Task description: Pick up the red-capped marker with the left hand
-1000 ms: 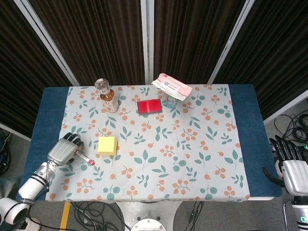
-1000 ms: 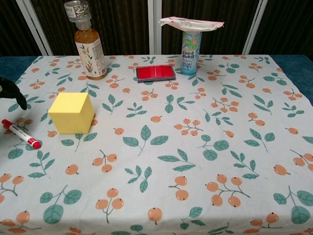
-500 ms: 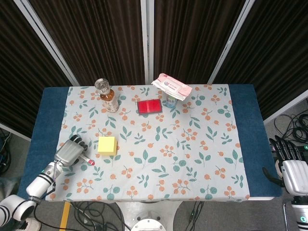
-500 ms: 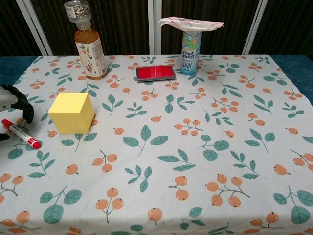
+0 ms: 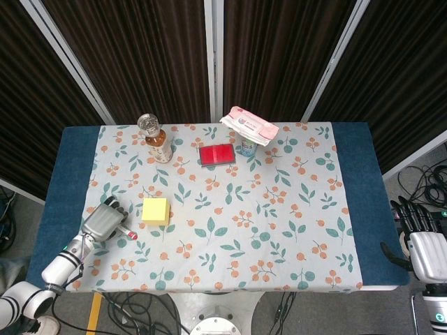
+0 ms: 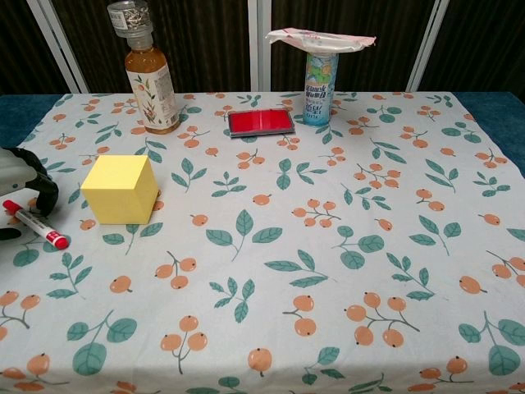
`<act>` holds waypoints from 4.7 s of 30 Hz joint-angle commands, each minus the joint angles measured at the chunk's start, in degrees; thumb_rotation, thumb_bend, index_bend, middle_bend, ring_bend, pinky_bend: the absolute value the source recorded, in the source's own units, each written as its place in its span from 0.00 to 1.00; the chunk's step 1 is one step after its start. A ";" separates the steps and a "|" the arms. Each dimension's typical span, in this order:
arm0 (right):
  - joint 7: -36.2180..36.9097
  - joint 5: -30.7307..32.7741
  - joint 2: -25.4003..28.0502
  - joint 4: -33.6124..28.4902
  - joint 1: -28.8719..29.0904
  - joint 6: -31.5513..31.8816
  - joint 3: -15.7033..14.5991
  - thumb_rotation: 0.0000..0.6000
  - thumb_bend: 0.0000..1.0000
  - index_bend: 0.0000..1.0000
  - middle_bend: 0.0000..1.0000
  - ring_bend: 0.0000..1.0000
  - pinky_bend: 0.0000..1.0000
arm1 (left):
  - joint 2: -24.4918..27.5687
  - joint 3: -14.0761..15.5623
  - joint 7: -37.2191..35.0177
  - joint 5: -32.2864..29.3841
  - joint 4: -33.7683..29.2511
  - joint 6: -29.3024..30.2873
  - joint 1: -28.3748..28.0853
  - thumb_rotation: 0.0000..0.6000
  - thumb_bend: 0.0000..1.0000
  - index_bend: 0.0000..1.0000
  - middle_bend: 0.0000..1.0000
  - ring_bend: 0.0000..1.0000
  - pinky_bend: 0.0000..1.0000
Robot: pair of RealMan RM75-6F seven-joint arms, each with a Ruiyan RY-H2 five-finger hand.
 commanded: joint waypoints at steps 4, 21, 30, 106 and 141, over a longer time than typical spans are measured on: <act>0.06 0.20 0.00 0.04 -0.05 -0.06 0.02 1.00 0.20 0.00 0.02 0.00 0.00 | -0.58 0.11 0.07 -0.16 0.50 0.20 -0.19 1.00 0.33 0.54 0.57 0.33 0.19; -0.04 0.27 0.04 0.05 -0.14 -0.07 -0.01 1.00 0.20 0.00 0.02 0.00 0.00 | -2.06 0.22 0.88 -1.43 2.21 0.64 -0.29 1.00 0.34 0.58 0.60 0.38 0.31; -0.21 0.29 0.08 -0.09 -0.05 -0.21 0.03 1.00 0.20 0.00 0.02 0.00 0.00 | -3.00 0.51 -0.66 -1.16 3.78 1.63 -0.05 1.00 0.37 0.64 0.66 0.44 0.41; 0.16 0.14 0.65 -0.10 -0.90 0.94 0.00 1.00 0.20 0.00 0.02 0.00 0.00 | -8.93 -9.16 1.45 -9.50 -1.94 -3.38 -9.40 1.00 0.48 0.71 0.73 0.54 0.68; 1.65 -0.23 0.79 1.03 -0.89 0.88 -0.14 1.00 0.20 0.00 0.02 0.00 0.00 | -12.91 -12.58 11.89 -24.61 -3.29 -9.42 -16.85 1.00 0.49 0.71 0.73 0.54 0.69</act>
